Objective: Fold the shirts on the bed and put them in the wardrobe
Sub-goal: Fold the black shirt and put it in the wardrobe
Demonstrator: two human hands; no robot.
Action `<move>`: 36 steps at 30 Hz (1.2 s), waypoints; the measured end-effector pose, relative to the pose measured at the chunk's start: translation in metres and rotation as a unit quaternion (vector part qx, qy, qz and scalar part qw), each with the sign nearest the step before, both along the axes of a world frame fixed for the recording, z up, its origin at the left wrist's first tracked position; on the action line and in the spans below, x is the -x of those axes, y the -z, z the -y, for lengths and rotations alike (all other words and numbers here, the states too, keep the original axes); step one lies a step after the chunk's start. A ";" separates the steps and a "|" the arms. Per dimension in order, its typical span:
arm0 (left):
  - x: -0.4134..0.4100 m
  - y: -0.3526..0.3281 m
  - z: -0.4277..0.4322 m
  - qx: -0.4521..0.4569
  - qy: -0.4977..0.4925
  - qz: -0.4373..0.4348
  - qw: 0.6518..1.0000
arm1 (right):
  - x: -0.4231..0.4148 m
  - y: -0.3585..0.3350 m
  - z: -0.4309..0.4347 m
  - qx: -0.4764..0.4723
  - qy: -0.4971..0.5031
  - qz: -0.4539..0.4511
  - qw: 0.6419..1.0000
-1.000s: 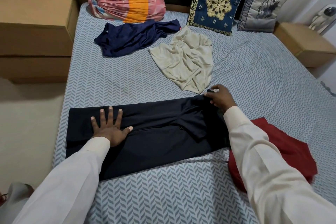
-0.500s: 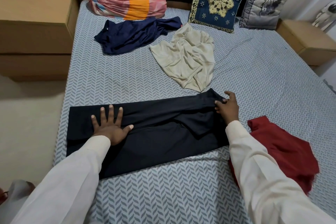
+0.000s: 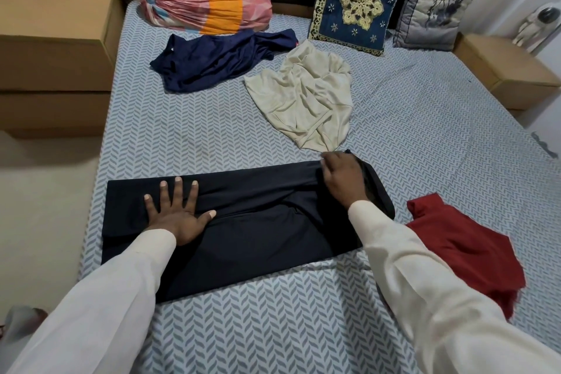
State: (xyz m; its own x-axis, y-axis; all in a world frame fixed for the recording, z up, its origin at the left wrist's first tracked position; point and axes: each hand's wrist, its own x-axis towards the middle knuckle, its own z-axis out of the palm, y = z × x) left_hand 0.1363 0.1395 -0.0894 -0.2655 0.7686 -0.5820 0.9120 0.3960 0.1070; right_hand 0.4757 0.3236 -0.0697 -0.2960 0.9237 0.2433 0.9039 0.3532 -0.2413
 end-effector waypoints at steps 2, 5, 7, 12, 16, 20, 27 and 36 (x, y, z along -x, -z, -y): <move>0.000 0.000 -0.001 0.006 -0.001 0.000 1.000 | 0.014 -0.004 -0.010 0.112 -0.041 0.121 0.985; 0.000 -0.002 -0.003 0.019 -0.003 0.002 1.000 | 0.007 -0.011 -0.031 0.250 0.095 0.174 0.948; 0.000 -0.002 -0.004 0.022 -0.007 0.004 1.000 | -0.006 -0.010 -0.039 0.281 0.178 0.137 0.933; 0.001 0.002 -0.003 0.017 -0.008 0.002 1.000 | -0.021 0.004 -0.036 0.317 0.167 0.072 0.931; 0.001 0.002 -0.002 0.002 -0.008 -0.003 1.000 | -0.012 0.018 0.014 0.102 0.131 0.106 0.980; 0.001 0.004 0.000 -0.025 -0.004 -0.010 1.000 | -0.017 0.041 0.063 0.081 0.096 0.112 0.986; 0.021 0.014 0.044 -0.157 0.008 -0.053 0.986 | -0.021 0.033 0.086 0.105 0.172 0.042 0.979; 0.027 0.021 0.105 -0.241 -0.107 -0.098 0.960 | -0.009 0.008 0.097 0.077 0.270 -0.077 0.957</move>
State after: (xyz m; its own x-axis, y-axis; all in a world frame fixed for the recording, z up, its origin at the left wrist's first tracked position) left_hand 0.1093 0.0348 -0.1103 -0.5146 0.8520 -0.0962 0.8370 0.5235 0.1593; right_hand 0.4851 0.2268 -0.0779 0.2639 0.9599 0.0943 0.8938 -0.2066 -0.3981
